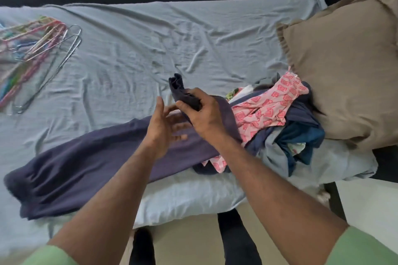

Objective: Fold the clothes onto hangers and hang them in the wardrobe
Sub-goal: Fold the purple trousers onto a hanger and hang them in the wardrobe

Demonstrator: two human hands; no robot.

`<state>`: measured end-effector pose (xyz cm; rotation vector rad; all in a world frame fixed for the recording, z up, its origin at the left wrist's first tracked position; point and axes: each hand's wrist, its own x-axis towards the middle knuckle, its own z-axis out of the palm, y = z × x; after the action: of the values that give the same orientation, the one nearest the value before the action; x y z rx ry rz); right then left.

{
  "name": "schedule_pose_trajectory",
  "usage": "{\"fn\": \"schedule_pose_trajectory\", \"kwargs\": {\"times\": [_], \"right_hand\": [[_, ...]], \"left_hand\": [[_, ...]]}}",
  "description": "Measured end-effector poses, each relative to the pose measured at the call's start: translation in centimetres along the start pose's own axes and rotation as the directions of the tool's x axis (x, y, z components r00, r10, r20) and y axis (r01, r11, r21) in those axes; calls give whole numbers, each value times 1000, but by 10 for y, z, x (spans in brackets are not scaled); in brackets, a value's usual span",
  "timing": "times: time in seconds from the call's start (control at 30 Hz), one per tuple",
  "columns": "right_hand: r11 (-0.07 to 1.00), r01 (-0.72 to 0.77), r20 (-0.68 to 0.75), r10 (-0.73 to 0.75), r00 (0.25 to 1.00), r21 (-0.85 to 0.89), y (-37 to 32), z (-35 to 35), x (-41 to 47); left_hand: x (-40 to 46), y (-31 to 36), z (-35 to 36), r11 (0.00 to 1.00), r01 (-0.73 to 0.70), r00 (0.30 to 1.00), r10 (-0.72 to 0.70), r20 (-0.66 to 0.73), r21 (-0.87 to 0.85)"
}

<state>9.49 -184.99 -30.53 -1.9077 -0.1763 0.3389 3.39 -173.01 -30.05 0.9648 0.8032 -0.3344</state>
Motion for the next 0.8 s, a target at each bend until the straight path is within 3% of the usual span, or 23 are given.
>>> {"fn": "schedule_pose_trajectory", "kwargs": {"times": [0.2,0.4,0.53,0.7,0.8], "right_hand": [[986,155,254,-135,958,-62,-24,185,-64],[959,237,459,-142,877,-156,-26,321,-118],[954,237,523,-109,845,-185,-22,368,-146],[926,262,611,-43,791,-273,-20,412,-164],[907,281,758,60,649,-313,-17,434,-164]], "left_hand": [[-51,22,-161,985,130,990,-136,-47,-115],[-77,4,-311,968,167,942,-213,-260,-188],[-94,-11,-368,981,159,898,-192,-397,-116],[-110,-23,-422,992,123,889,-103,-447,15],[-108,-34,-459,971,123,840,7,-543,204]]}}
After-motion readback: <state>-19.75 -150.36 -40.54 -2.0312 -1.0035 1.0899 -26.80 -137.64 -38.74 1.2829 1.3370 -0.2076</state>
